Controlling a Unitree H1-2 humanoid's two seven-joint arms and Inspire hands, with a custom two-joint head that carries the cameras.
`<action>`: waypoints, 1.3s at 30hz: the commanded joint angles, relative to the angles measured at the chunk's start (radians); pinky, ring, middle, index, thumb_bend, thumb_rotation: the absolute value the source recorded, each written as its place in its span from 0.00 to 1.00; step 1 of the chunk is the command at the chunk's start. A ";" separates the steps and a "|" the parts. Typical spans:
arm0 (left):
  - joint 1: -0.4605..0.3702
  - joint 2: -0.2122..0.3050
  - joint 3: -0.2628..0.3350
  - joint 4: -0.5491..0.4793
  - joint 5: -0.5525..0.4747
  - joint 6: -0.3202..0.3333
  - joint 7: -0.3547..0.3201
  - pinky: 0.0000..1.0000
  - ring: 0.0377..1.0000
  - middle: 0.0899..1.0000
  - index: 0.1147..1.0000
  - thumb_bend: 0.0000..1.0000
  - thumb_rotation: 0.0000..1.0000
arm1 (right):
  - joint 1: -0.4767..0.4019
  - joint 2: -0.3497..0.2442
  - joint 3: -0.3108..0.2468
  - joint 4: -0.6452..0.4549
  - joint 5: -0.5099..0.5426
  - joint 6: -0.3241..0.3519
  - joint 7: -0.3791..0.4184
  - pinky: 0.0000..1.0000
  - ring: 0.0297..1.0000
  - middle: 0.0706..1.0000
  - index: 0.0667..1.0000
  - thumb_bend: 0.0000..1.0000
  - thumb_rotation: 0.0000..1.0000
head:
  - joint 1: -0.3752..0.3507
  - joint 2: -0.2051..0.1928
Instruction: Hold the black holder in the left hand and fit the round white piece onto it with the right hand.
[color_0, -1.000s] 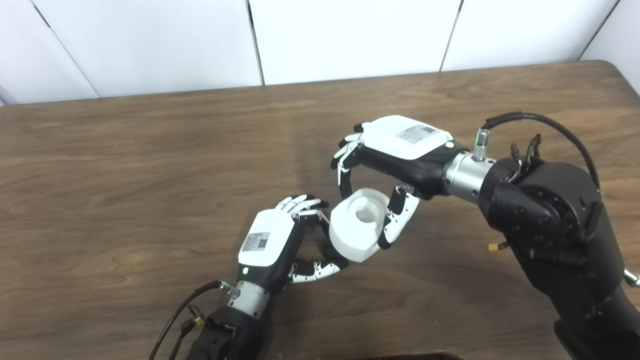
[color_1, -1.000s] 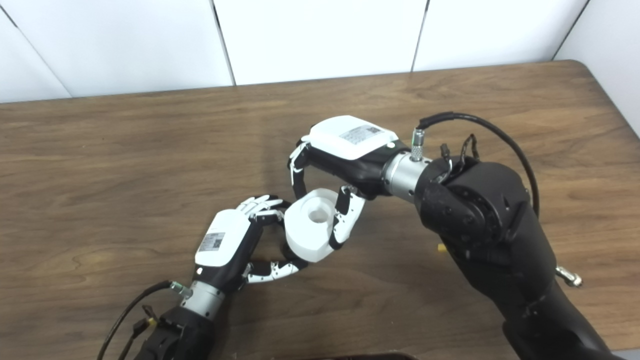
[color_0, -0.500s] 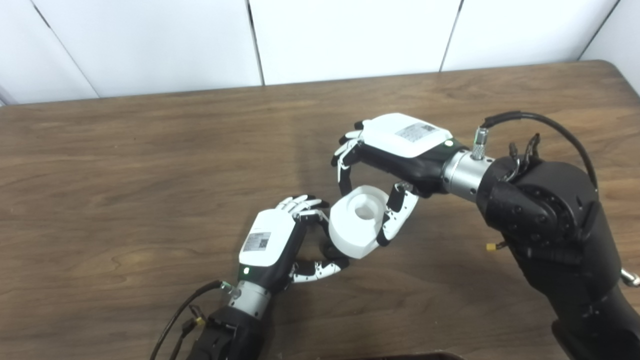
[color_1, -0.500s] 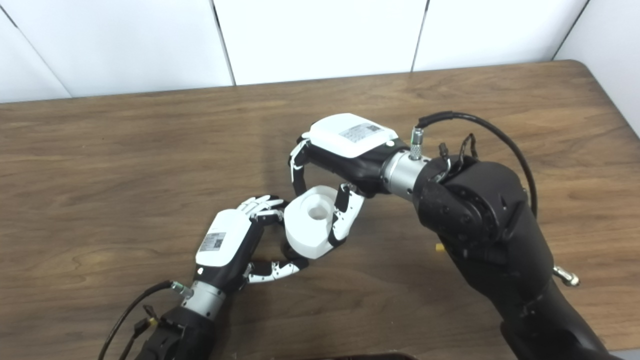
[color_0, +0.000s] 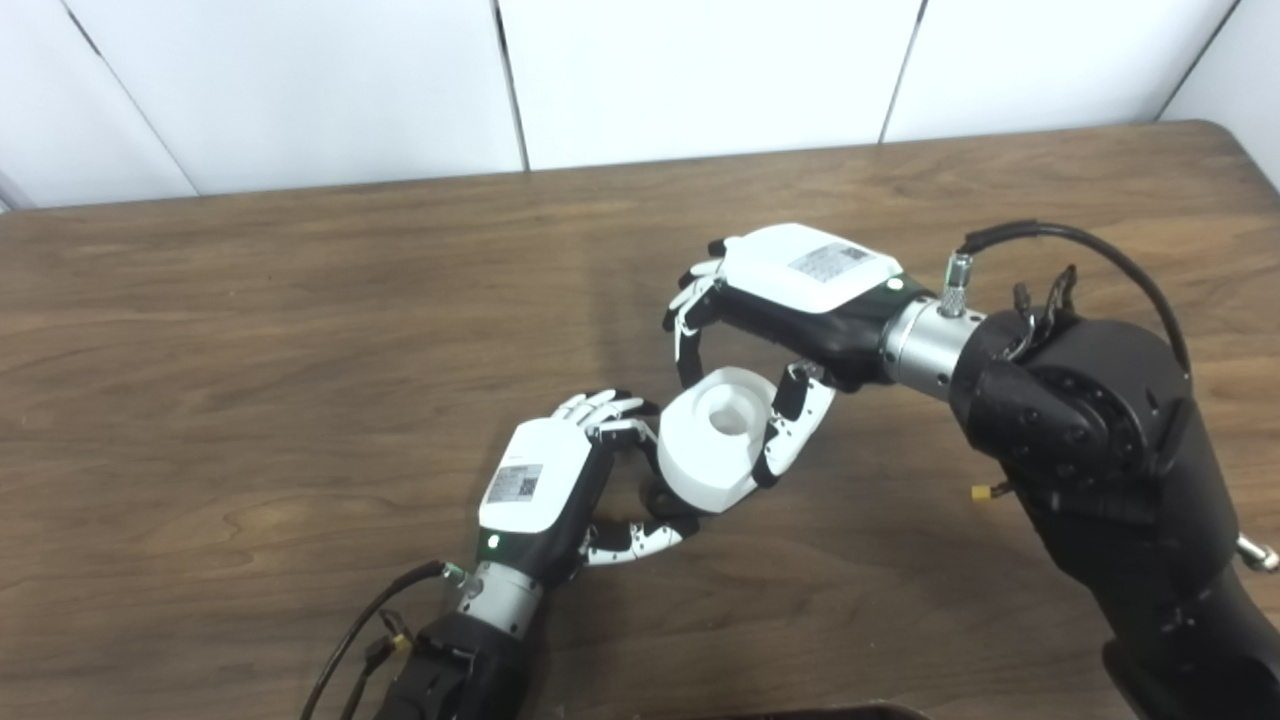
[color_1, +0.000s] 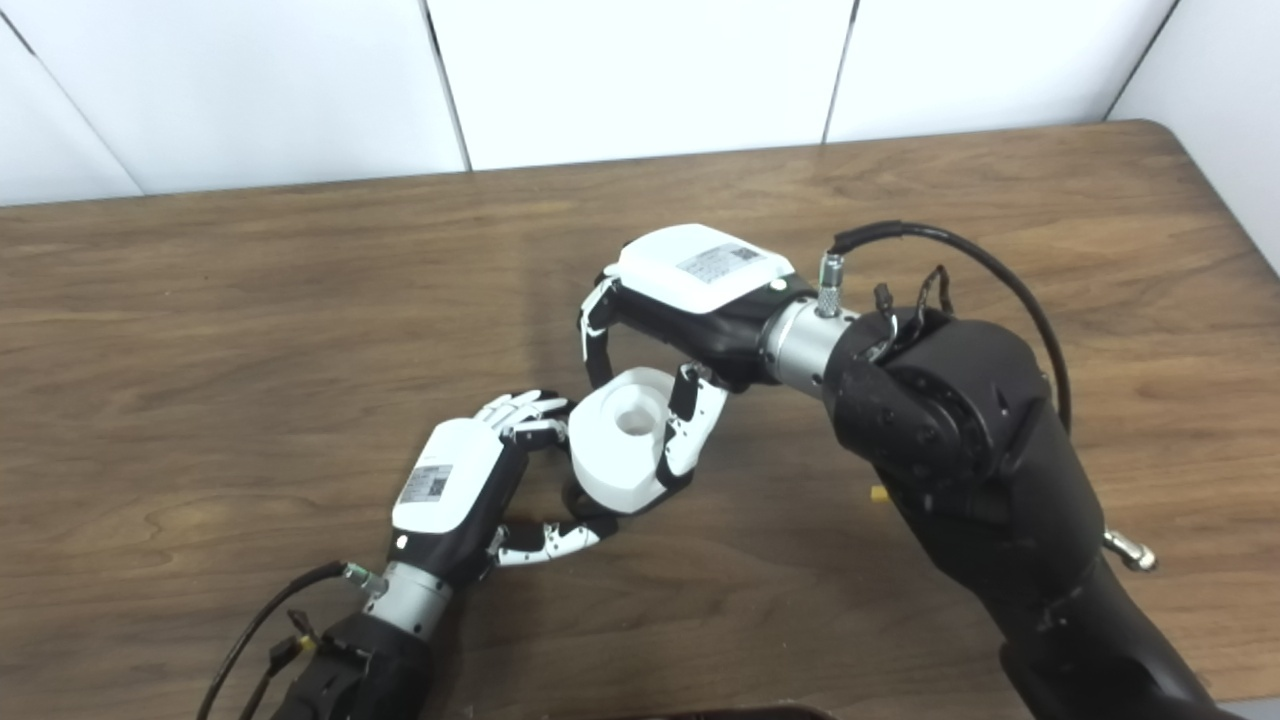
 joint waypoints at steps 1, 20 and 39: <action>0.000 -0.003 -0.017 0.019 0.022 0.011 -0.029 0.88 0.87 0.79 0.42 0.52 0.05 | -0.023 0.011 -0.014 -0.012 -0.003 -0.009 -0.026 1.00 0.91 0.79 0.45 0.52 0.14 | -0.001 0.001; -0.002 -0.005 -0.022 0.007 0.021 0.029 -0.031 0.89 0.87 0.79 0.42 0.52 0.05 | -0.027 0.039 -0.002 0.001 -0.028 -0.015 -0.018 1.00 0.91 0.79 0.45 0.52 0.14 | 0.004 0.008; -0.006 -0.001 -0.014 -0.001 0.014 0.031 -0.040 0.89 0.87 0.79 0.42 0.52 0.05 | -0.036 -0.005 0.000 0.008 -0.030 -0.019 0.024 1.00 0.90 0.79 0.45 0.52 0.14 | -0.019 0.018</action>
